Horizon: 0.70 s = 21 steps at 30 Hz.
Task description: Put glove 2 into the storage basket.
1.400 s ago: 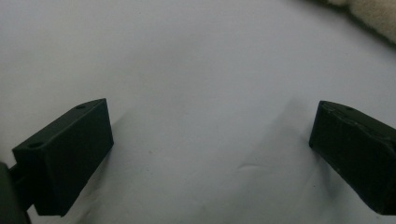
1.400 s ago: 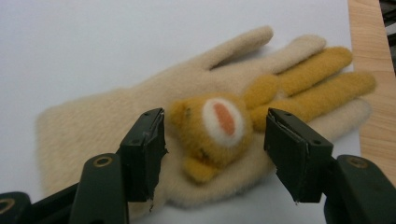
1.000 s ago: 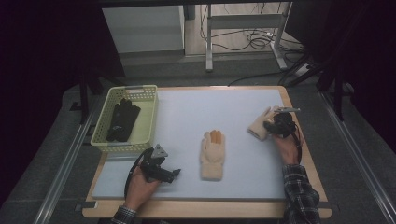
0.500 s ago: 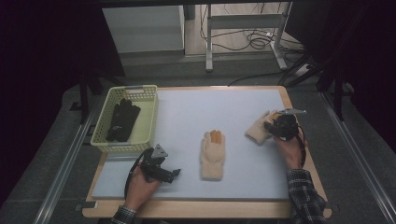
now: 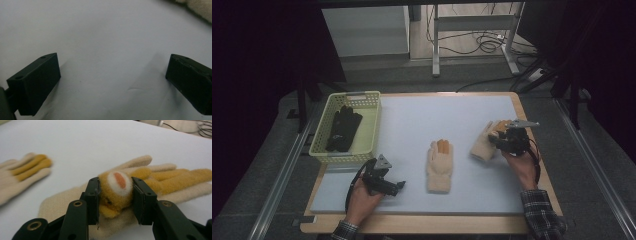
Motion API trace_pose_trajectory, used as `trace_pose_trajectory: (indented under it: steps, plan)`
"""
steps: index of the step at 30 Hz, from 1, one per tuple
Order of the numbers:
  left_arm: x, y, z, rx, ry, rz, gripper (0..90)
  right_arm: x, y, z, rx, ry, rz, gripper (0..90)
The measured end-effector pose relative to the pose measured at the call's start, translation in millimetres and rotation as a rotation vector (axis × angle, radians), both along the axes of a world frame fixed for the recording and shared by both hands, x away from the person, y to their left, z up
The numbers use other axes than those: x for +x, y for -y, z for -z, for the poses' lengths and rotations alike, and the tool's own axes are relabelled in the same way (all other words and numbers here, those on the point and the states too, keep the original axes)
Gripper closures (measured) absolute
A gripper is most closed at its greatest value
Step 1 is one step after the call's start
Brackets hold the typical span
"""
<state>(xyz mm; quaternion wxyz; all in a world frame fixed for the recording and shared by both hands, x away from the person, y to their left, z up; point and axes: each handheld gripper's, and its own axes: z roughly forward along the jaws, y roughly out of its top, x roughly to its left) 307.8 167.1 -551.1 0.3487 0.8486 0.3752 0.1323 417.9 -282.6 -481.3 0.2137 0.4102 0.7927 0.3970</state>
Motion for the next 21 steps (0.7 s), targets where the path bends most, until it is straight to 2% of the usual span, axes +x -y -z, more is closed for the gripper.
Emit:
trace_pose_trajectory:
  steps: [4, 8, 9, 14, 18, 21]
  plan:
    - [0.0, 0.0, 0.0, 0.0, 0.0, 0.0, 0.0, -10.8, -8.6, -7.2, -0.009, 0.013, -0.052, 60.1]
    - [0.0, 0.0, 0.0, 0.0, 0.0, 0.0, 0.0, -18.8, -14.6, -12.5, 0.007, 0.016, -0.092, 60.1]
    - [0.0, 0.0, 0.0, 0.0, 0.0, 0.0, 0.0, -24.7, -19.0, -15.8, 0.022, 0.014, -0.122, 60.1]
    - [0.1, -0.1, 0.0, 0.002, 0.002, 0.001, 0.0, -39.8, -33.8, -22.0, 0.04, 0.018, -0.202, 60.0]
    - [-0.1, 0.1, 0.0, 0.0, 0.0, 0.0, 0.0, -50.7, -49.5, -23.8, 0.04, 0.022, -0.277, 60.0]
    - [-0.1, 0.1, 0.0, 0.0, 0.0, 0.0, 0.0, -57.2, -62.4, -23.5, 0.058, 0.012, -0.329, 60.0]
